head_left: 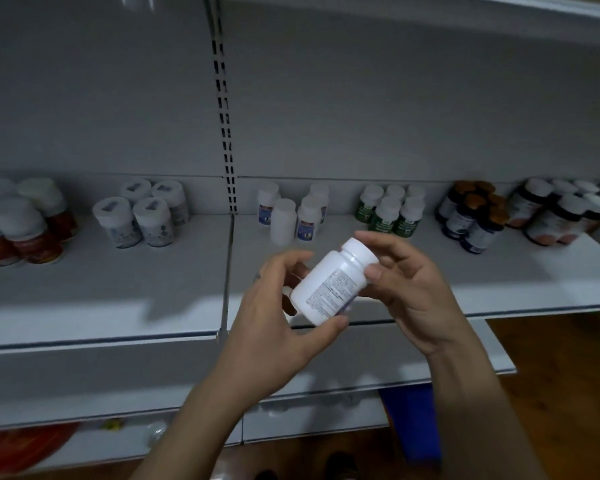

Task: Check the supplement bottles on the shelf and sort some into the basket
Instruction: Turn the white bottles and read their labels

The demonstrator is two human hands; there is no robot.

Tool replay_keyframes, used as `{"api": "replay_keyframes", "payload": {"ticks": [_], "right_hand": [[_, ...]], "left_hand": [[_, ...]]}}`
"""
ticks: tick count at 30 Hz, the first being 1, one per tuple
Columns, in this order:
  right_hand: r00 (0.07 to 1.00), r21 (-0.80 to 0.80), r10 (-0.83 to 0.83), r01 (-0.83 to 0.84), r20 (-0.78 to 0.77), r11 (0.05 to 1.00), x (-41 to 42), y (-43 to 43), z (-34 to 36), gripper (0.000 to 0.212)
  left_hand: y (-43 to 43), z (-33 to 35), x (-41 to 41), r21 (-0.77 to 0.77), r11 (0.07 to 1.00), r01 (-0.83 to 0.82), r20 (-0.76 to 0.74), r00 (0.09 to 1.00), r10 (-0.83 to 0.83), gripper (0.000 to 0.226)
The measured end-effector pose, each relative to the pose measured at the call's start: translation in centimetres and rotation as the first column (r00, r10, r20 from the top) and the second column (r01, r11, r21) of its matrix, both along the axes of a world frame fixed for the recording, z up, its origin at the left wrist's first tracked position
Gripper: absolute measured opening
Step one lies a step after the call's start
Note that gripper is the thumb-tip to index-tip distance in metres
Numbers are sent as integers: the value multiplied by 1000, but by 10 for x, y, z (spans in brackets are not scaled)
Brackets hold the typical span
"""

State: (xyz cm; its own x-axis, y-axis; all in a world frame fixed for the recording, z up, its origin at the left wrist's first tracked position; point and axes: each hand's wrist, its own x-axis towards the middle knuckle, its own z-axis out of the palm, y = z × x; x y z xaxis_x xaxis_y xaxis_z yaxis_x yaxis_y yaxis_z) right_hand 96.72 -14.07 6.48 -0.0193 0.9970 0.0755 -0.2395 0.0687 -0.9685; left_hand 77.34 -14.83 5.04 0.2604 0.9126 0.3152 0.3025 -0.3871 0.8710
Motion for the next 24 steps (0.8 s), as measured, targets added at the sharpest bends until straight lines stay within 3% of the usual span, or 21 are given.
{"api": "replay_keyframes", "payload": {"ticks": [4,9,13,20,24], "right_hand": [[996,-59,-19,24,93,998,-14,4,5,30],[981,-140,-8,36,194,989,-32,9,3,27],[971,-169,23,18,238,986,-44,19,3,35],[978,-91,104,-89,179,992,-55,35,2,24],[977,12,171,-174,130,985,-60,38,2,34]], "left_hand": [[-5,-8,-5,-52,999,3,51,999,0,62],[-9,-20,-11,-58,998,-23,-64,998,19,75],[-5,-23,-18,-90,990,-113,4,994,113,66],[-2,-20,-37,-188,969,-160,170,966,192,50],[-3,-17,-40,-164,970,-178,215,953,212,38]]}}
